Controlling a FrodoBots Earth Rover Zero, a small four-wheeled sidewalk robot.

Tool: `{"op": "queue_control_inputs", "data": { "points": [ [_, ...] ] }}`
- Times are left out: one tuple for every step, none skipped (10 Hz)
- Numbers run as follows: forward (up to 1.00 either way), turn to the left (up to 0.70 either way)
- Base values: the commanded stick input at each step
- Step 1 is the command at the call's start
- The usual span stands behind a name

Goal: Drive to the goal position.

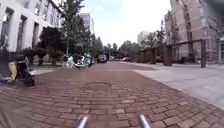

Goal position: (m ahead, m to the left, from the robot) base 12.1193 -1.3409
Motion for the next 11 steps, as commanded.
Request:
{"op": "queue_control_inputs", "data": {
  "points": [
    [0.70,0.14],
    [0.70,0.14],
    [0.70,0.14],
    [0.70,0.14],
    [0.70,0.12],
    [0.70,0.03],
    [0.70,0.00],
    [0.70,0.00],
    [0.70,0.00],
    [0.70,0.00],
    [0.70,0.00]
  ]
}}
